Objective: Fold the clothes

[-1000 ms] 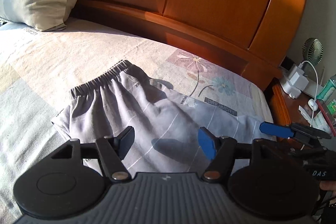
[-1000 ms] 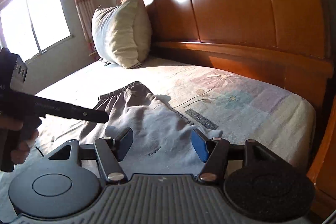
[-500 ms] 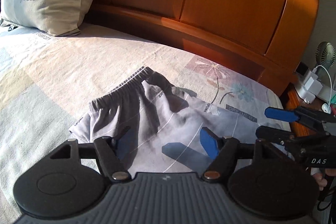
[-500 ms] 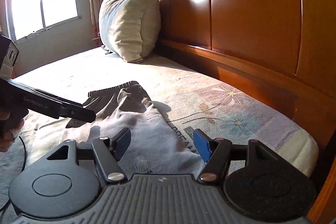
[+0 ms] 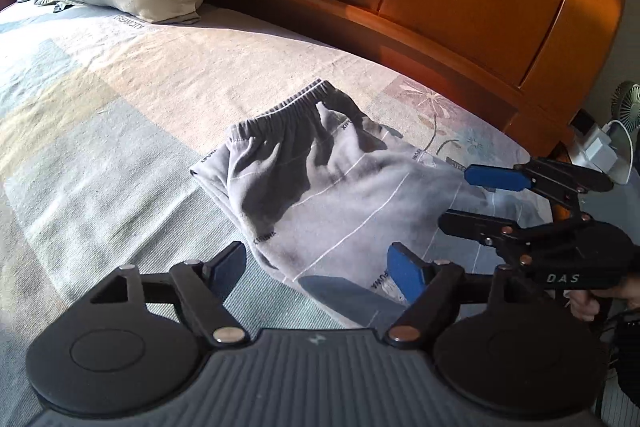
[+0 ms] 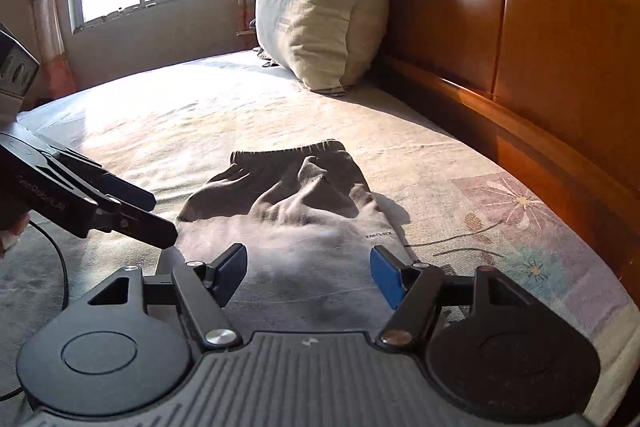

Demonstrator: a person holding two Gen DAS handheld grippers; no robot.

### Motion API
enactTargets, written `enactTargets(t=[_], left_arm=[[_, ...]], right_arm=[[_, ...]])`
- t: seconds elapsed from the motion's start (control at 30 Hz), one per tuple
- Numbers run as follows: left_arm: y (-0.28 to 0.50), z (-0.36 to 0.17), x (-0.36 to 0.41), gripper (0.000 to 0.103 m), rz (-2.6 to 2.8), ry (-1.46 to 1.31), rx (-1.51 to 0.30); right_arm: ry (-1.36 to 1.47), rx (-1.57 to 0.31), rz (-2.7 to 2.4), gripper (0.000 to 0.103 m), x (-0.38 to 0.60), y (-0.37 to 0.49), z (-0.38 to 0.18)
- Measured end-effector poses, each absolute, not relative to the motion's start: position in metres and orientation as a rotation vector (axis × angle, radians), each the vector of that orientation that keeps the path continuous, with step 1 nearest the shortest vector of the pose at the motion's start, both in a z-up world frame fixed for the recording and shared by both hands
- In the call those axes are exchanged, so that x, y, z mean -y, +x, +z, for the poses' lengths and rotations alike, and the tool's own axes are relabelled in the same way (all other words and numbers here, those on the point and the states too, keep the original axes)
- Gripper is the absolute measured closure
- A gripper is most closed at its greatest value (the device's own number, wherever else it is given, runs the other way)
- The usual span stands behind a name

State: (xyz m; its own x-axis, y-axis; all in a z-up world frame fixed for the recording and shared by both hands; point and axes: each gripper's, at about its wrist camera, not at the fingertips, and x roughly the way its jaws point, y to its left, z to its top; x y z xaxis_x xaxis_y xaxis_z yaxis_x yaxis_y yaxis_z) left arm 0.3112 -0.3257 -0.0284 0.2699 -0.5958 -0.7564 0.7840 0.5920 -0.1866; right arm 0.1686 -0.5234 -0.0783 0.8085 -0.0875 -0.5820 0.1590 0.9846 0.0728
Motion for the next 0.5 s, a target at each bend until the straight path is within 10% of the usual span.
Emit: enactTargets(t=[0.37, 0.5], left_arm=[[0.244, -0.02, 0.222, 0.019, -0.84, 0.412, -0.794], [0.23, -0.017, 0.203, 0.019, -0.836, 0.376, -0.771]], right_arm=[[0.033, -0.597, -0.053, 0.029, 0.521, 0.234, -0.049], [0.028, -0.622, -0.074, 0.048, 0.528, 0.274, -0.054]])
